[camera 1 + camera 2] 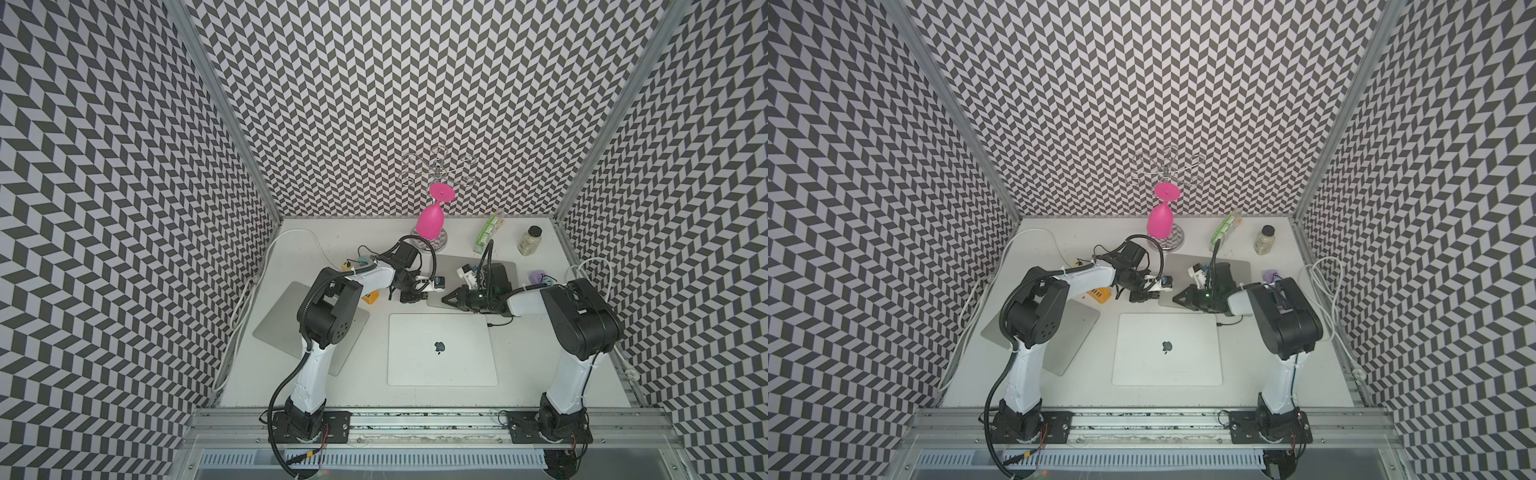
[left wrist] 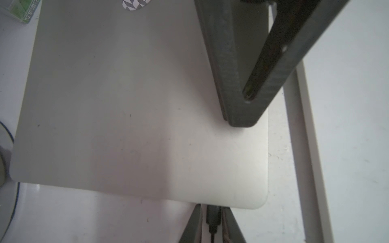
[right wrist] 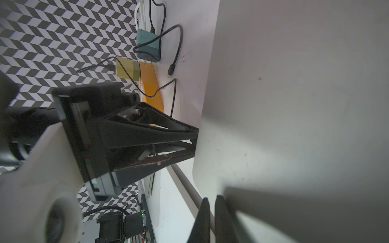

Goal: Unplug the laptop charger
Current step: Remove the charging cable from the laptop.

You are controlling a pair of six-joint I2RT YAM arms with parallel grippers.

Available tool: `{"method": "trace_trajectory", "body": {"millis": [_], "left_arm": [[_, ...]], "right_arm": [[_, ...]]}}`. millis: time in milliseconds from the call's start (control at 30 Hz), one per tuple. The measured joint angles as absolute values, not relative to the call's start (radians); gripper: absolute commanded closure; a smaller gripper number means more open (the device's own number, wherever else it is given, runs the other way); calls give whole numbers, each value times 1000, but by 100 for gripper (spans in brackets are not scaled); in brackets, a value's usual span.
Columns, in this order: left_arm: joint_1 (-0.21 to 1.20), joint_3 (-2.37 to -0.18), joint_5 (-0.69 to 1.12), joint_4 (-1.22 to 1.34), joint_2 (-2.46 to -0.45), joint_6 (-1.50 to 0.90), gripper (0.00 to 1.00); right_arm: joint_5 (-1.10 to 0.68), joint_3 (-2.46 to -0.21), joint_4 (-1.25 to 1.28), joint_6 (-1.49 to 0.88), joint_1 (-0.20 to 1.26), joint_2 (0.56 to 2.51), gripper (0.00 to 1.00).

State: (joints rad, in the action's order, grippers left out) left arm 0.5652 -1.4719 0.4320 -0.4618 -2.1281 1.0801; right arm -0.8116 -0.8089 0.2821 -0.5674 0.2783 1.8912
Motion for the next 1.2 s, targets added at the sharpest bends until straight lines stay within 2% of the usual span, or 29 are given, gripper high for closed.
{"method": "trace_trajectory", "body": {"millis": [467, 967, 1200], "left_arm": [[566, -1480, 429, -482, -2131, 1075, 100], [581, -1460, 359, -457, -2118, 1108, 100], [582, -1470, 348, -471, -2119, 1029, 100]], "right_arm": [[-828, -818, 285, -565, 273, 1906, 92], [-846, -843, 268, -538, 263, 1929, 94], [-849, -849, 266, -533, 260, 1934, 94]]}}
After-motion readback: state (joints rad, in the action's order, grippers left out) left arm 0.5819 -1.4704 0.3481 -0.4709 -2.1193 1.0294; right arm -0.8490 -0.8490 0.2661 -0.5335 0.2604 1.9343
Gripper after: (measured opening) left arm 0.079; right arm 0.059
